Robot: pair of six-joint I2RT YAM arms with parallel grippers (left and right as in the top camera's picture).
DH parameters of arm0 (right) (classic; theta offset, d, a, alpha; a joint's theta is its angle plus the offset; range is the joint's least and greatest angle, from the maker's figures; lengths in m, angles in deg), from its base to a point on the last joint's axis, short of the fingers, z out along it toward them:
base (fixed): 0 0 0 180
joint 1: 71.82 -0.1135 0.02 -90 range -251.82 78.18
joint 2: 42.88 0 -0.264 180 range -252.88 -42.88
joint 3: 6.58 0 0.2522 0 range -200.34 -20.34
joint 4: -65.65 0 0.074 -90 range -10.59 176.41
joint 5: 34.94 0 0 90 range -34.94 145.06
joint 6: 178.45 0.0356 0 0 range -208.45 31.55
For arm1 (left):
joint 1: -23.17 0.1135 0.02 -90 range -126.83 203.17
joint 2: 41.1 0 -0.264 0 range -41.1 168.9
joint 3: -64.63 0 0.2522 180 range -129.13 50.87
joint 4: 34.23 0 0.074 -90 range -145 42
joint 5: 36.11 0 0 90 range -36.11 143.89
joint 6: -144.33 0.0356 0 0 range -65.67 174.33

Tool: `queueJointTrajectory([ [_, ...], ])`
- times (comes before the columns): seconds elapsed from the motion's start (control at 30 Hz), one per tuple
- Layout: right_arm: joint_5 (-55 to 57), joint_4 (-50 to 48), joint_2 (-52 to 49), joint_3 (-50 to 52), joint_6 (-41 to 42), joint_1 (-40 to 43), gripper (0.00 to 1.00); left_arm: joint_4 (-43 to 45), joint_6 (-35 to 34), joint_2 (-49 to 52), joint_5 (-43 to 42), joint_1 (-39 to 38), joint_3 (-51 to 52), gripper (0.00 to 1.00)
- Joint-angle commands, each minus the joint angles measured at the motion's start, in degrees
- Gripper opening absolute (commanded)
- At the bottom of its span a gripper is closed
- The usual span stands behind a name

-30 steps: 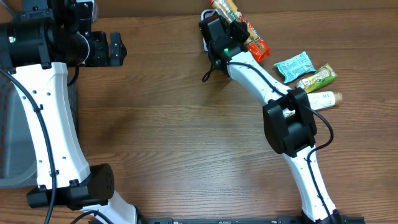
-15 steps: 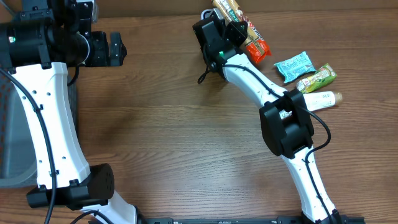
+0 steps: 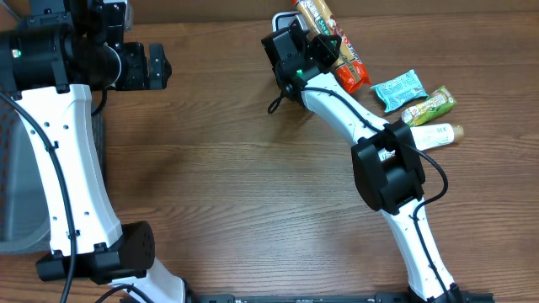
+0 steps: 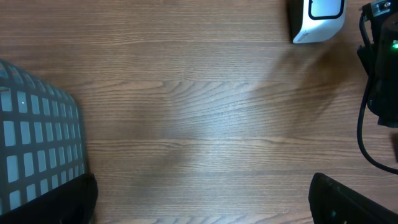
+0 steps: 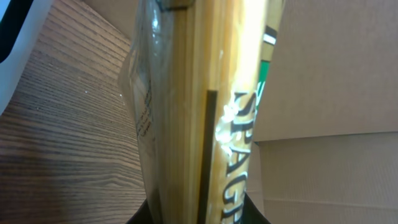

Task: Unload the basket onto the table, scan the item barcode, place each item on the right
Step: 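Carry the spaghetti pack right and lay it below the tube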

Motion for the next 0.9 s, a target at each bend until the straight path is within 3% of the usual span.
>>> queueJointTrajectory([
  [0.0,4.7,-0.9,1.6,-1.5,2.3,-1.2,0.04,0.1,1.1,-0.7,-0.4,0.2,-0.9,1.00],
  [0.2,4.7,-0.9,1.6,-1.6,2.8,-2.5,0.04,0.1,1.1,-0.7,-0.4,0.2,-0.9,1.00],
  [0.33,3.7,2.3,2.6,-1.6,8.8,-2.6,0.04,0.1,1.1,-0.7,-0.4,0.2,-0.9,1.00],
  [0.43,-8.2,13.6,6.2,-1.6,18.5,-2.0,0.04,0.1,1.1,-0.7,-0.4,0.2,-0.9,1.00],
  [0.67,-24.7,28.4,17.5,-1.6,40.2,3.1,0.04,0.1,1.1,-0.7,-0.4,0.2,-0.9,1.00],
  [0.87,-46.8,37.7,26.8,-1.6,44.3,11.7,0.04,0.1,1.1,-0.7,-0.4,0.2,-0.9,0.99],
])
